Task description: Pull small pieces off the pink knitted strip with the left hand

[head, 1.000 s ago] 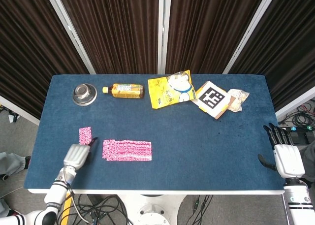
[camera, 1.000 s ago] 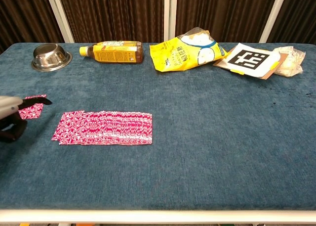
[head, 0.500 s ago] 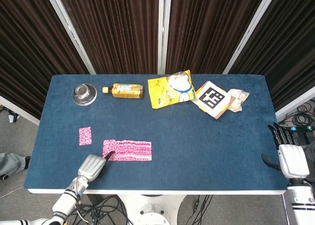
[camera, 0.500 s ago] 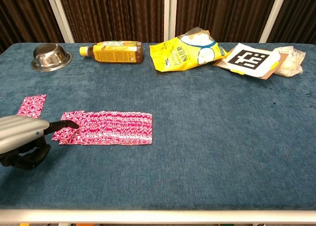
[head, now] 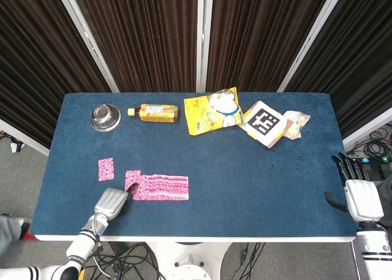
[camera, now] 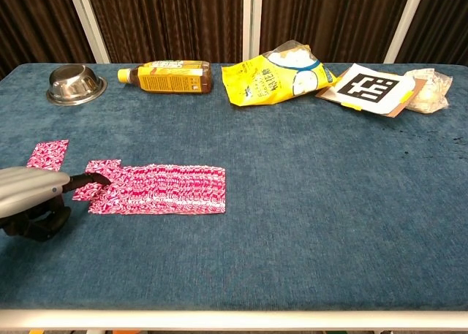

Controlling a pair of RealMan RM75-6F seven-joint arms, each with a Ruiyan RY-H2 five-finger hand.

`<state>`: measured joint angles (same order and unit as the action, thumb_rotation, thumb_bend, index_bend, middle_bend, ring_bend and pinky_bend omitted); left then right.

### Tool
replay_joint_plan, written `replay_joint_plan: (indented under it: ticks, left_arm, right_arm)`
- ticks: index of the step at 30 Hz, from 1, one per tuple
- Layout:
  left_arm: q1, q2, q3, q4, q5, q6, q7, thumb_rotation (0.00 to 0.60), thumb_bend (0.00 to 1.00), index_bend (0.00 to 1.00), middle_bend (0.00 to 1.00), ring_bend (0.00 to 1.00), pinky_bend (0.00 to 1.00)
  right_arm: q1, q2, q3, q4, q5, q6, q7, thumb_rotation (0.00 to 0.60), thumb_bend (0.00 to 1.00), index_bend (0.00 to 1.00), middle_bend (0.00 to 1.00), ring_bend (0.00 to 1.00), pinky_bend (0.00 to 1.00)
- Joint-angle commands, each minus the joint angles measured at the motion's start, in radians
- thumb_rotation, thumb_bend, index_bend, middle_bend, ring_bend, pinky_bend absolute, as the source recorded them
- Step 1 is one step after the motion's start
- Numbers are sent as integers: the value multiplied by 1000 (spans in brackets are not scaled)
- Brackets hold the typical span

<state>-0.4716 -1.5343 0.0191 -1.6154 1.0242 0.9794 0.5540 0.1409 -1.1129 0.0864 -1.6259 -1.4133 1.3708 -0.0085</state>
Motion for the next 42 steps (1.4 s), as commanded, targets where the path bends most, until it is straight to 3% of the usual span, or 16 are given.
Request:
replay_joint_plan:
  ticks: [1, 25, 42]
  left_arm:
    - [-11, -1, -7, 13, -12, -9, 0, 600, 730, 97, 858, 926, 966]
    - [-156, 0, -73, 151, -140, -115, 28, 600, 731, 97, 858, 926, 967]
    - [-232, -37, -77, 287, -234, -188, 21, 600, 733, 100, 858, 926, 966]
  right_arm:
    - [1, -1, 0, -2, 0, -1, -4, 600, 195, 0, 0, 0, 0]
    - [9, -4, 12, -24, 21, -3, -56, 600, 195, 0, 0, 0, 0]
    - [17, -9, 16, -34, 42, -15, -83, 600, 195, 0, 0, 0, 0]
